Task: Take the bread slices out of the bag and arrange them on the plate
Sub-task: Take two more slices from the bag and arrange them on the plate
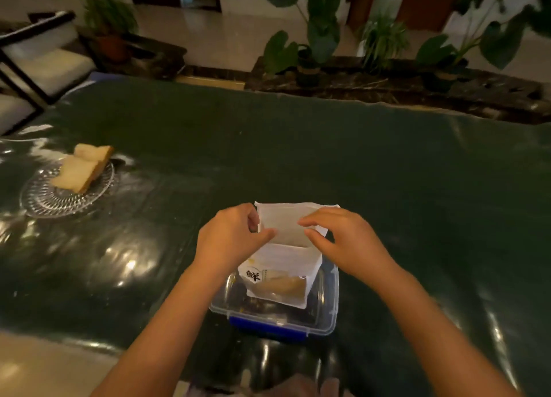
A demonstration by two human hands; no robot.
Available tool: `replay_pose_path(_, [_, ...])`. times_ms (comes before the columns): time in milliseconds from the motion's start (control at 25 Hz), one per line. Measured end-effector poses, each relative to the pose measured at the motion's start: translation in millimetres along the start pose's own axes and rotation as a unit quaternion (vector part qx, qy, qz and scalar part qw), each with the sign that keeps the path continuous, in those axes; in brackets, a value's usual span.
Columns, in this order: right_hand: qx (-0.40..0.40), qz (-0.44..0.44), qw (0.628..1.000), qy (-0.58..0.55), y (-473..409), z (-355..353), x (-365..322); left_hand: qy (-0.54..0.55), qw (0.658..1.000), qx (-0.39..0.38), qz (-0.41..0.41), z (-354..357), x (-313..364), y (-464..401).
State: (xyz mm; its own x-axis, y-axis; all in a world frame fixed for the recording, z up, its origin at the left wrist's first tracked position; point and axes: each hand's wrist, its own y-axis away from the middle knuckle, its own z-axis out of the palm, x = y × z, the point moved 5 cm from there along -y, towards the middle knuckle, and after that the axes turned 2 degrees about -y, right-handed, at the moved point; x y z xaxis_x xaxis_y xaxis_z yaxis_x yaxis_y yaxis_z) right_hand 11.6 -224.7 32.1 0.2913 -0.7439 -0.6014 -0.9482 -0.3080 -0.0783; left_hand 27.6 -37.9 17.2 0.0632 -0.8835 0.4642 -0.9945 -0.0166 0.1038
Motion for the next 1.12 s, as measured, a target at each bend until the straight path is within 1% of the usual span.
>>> replay_pose_path(80, [-0.057, -0.060, 0.995, 0.056, -1.1, 1.6, -1.4, -0.010, 1.000, 0.026, -0.013, 2.7, 3.4, 2.9])
replay_pose_path(200, [-0.098, -0.153, 0.974, 0.137, 4.5, 2.2, -5.0, -0.028, 0.997, 0.064, -0.020, 2.6, 3.4, 5.9])
replay_pose_path(320, [-0.129, -0.167, 0.954, 0.211, 9.6, 1.0, 3.8, -0.024, 0.996, 0.082, -0.031, -2.0, -2.0, 3.3])
replay_pose_path(440, [-0.151, -0.176, 0.947, 0.221, 22.2, -3.0, 3.5, -0.007, 0.996, 0.082, -0.041, -8.9, -12.2, 3.7])
replay_pose_path(520, [-0.161, -0.179, 0.949, 0.203, 34.7, -5.6, 2.8, 0.019, 0.996, 0.069, -0.044, -10.2, -18.7, 9.8])
replay_pose_path(680, [-0.197, -0.127, 0.947, 0.219, 45.9, -9.0, 2.6, 0.091, 0.994, 0.050, -0.038, -6.6, -21.9, 24.3])
replay_pose_path(720, [-0.202, -0.123, 0.942, 0.240, 41.5, -8.5, -2.8, 0.104, 0.993, 0.044, -0.033, -4.8, -21.8, 26.6])
replay_pose_path(800, [-0.189, -0.147, 0.933, 0.270, 25.6, -2.9, -21.5, 0.109, 0.993, 0.035, -0.019, -2.0, -19.6, 29.6])
replay_pose_path(840, [-0.178, -0.157, 0.939, 0.248, 13.3, 5.3, -33.2, 0.106, 0.994, 0.032, -0.013, -1.5, -18.7, 30.3])
replay_pose_path(880, [-0.185, -0.143, 0.952, 0.198, -1.8, 17.3, -42.6, 0.104, 0.994, 0.031, -0.009, -1.7, -18.8, 30.4])
replay_pose_path(920, [-0.188, -0.109, 0.965, 0.146, -20.8, 30.9, -49.7, 0.104, 0.994, 0.034, -0.007, -3.0, -20.8, 29.6])
replay_pose_path(960, [-0.217, -0.054, 0.968, 0.110, -36.7, 48.5, -48.8, 0.106, 0.994, 0.038, -0.006, -4.9, -23.7, 28.3])
replay_pose_path(1000, [-0.260, -0.010, 0.961, 0.096, -48.2, 68.1, -44.2, 0.108, 0.993, 0.039, -0.007, -6.5, -27.1, 27.0])
replay_pose_path(1080, [-0.340, 0.042, 0.935, 0.095, -56.8, 99.9, -25.1, 0.106, 0.994, 0.028, -0.009, -8.8, -33.3, 24.3])
replay_pose_path(1120, [-0.363, 0.069, 0.924, 0.101, -57.3, 110.1, -14.1, 0.104, 0.994, 0.021, -0.007, -9.5, -36.5, 23.0])
